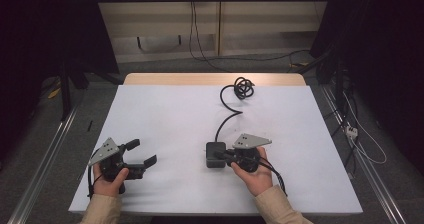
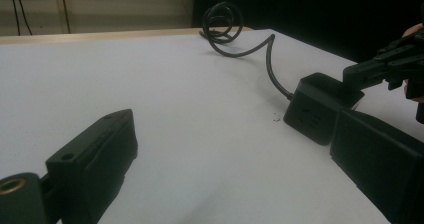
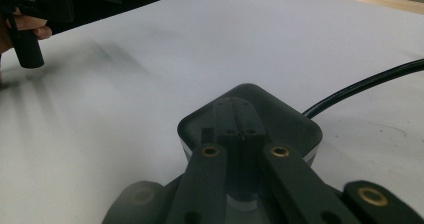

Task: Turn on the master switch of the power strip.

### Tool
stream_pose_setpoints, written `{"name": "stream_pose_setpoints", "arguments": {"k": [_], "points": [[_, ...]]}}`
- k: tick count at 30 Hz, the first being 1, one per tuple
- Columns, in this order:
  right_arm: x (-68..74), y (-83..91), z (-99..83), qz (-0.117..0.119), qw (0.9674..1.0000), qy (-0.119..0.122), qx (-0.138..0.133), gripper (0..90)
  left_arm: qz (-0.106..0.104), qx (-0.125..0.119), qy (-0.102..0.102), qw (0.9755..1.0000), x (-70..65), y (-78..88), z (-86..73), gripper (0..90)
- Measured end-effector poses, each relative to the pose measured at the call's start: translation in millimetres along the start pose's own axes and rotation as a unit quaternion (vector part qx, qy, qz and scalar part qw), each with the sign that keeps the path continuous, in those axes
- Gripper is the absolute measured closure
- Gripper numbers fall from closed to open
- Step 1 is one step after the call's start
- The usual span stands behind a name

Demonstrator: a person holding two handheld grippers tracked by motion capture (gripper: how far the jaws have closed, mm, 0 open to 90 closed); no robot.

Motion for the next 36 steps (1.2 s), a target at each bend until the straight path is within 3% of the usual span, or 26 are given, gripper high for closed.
{"name": "stream_pose_setpoints", "arguments": {"k": [36], "points": [[0.0,0.0,-1.6,0.001,1.0000,-0.006,-0.004,90.0,0.000,-0.003,0.002,1.0000,-0.5,0.3,0.5,4.5]]}}
Point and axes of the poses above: each handheld gripper's, and its own axes: y roughly backward along the jaws, z roughly out of its top, x roughly to its left, the point moved 5 cm from there along -y, roughly forward along the jaws, and after that the axes turned 2 degrees about x, right-handed, at the moved point
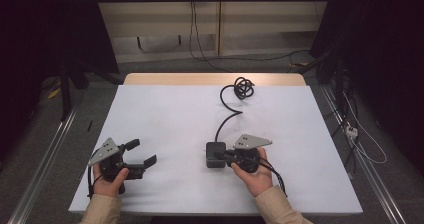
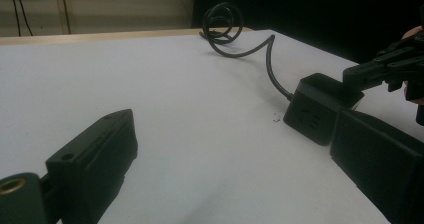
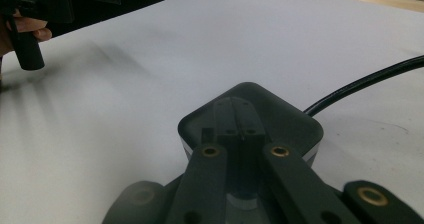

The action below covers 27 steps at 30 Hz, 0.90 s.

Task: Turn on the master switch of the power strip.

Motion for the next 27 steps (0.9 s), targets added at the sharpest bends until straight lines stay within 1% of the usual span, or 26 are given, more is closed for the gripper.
{"name": "stream_pose_setpoints", "arguments": {"k": [10,11,12,16,25,27], "points": [[-0.7,0.1,-0.4,0.002,1.0000,-0.003,-0.003,90.0,0.000,0.001,-0.002,1.0000,0.8,0.3,0.0,4.5],[-0.7,0.2,-0.3,0.003,1.0000,-0.004,-0.003,90.0,0.001,-0.001,0.002,1.0000,0.4,0.2,0.1,4.5],[-0.7,0.1,-0.2,0.003,1.0000,-0.004,-0.003,90.0,0.001,0.000,0.001,1.0000,0.6,0.1,0.1,4.5],[-0.3,0.1,-0.1,0.001,1.0000,-0.002,-0.004,90.0,0.000,0.002,-0.002,1.0000,0.5,0.3,0.0,4.5],[-0.2,0.1,0.1,-0.001,1.0000,0.001,-0.003,90.0,0.001,-0.001,-0.001,1.0000,0.9,0.8,0.4,4.5],[-0.5,0.1,0.2,0.000,1.0000,-0.001,-0.004,90.0,0.001,-0.001,0.000,1.0000,0.8,0.6,0.4,4.5]]}}
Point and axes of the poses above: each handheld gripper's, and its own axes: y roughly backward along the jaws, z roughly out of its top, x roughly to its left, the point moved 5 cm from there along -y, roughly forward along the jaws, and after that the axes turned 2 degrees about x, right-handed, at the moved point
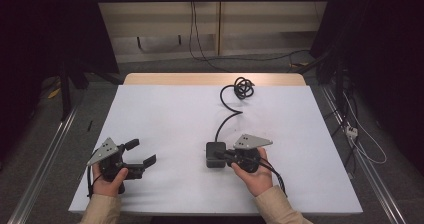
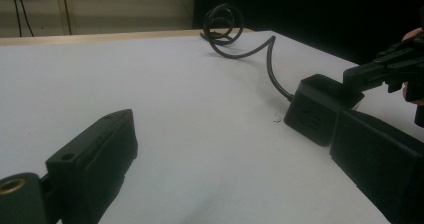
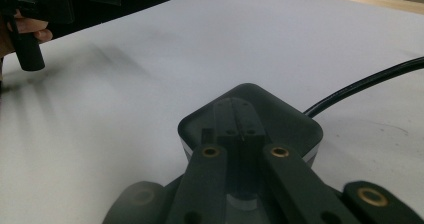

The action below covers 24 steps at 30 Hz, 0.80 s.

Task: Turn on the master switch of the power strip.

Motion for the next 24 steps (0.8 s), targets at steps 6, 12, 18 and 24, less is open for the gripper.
{"name": "stream_pose_setpoints", "arguments": {"k": [6,12,18,24], "points": [[-0.4,0.0,0.0,0.002,1.0000,-0.001,0.000,90.0,0.001,0.000,-0.001,1.0000,0.5,1.0,0.3,4.5],[-0.3,0.1,0.5,0.000,1.0000,0.000,-0.003,90.0,0.000,0.000,-0.001,1.0000,0.3,0.5,0.3,4.5],[-0.5,0.0,1.5,0.000,1.0000,0.001,-0.001,90.0,0.001,0.001,-0.003,1.0000,0.3,1.4,0.3,4.5],[-1.2,-0.1,1.7,-0.001,1.0000,-0.002,-0.001,90.0,0.001,0.001,-0.004,1.0000,0.4,1.7,0.3,4.5]]}}
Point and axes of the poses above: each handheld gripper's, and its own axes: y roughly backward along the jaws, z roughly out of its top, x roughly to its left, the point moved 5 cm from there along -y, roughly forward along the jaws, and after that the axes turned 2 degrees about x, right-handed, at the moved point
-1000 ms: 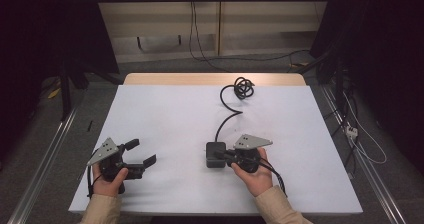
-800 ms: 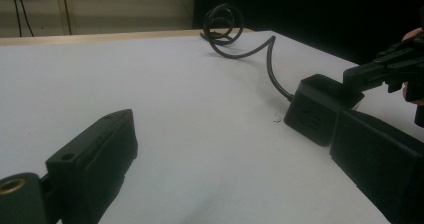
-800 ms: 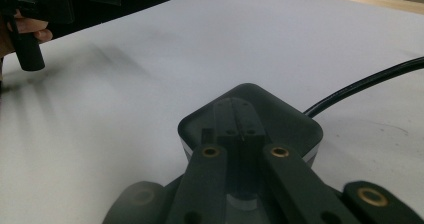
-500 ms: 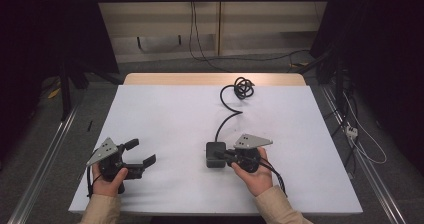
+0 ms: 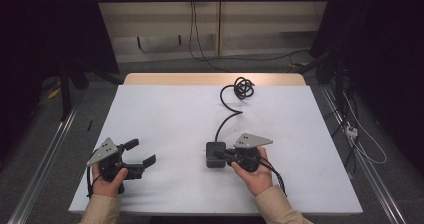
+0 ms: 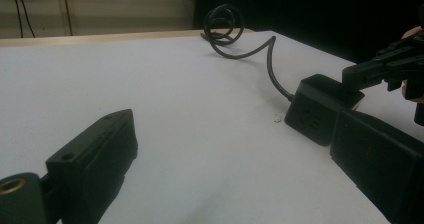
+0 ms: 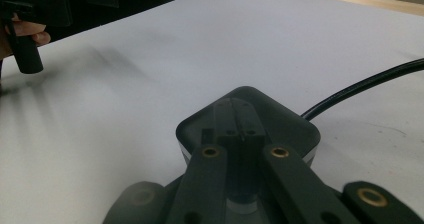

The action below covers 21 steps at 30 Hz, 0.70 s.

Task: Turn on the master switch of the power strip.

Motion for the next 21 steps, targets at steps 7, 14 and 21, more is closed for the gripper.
{"name": "stream_pose_setpoints", "arguments": {"k": [7,14,21], "points": [[0.8,0.3,1.9,0.012,0.9998,-0.010,-0.011,90.0,0.001,-0.003,0.003,1.0000,0.6,1.0,0.1,4.5],[1.6,-0.1,2.8,0.014,0.9998,-0.006,-0.010,78.5,0.003,-0.003,0.001,1.0000,1.7,2.1,-0.1,4.5],[1.3,3.7,4.4,0.014,0.9998,-0.005,-0.015,65.4,0.002,0.001,0.000,1.0000,1.2,2.1,-0.9,4.5]]}}
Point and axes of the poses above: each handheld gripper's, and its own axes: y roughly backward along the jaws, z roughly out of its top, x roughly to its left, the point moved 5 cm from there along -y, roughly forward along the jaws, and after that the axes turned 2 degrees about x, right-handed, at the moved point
